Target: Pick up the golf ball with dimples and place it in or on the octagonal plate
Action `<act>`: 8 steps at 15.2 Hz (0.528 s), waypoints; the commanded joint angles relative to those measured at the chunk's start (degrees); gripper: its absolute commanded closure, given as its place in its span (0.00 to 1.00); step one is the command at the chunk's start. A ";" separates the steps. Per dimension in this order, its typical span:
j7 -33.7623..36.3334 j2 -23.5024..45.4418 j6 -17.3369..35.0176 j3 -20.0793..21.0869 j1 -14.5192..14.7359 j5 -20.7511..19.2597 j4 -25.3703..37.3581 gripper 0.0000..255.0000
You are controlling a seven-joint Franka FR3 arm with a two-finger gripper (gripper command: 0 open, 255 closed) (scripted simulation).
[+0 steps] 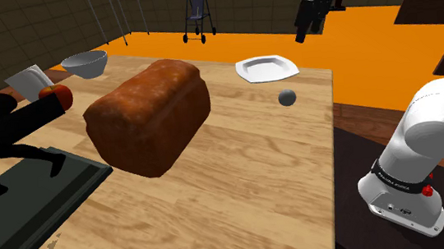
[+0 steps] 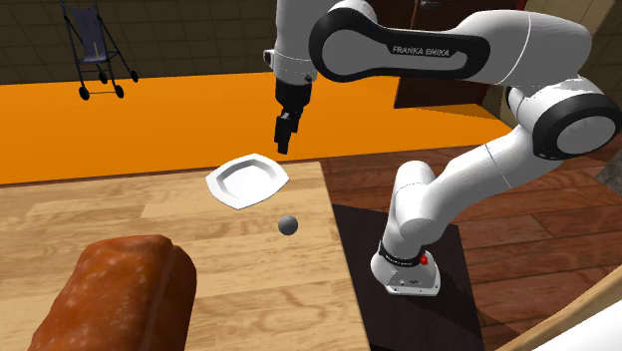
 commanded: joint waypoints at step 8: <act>12.13 1.30 -3.23 9.13 1.77 5.84 -0.71 0.00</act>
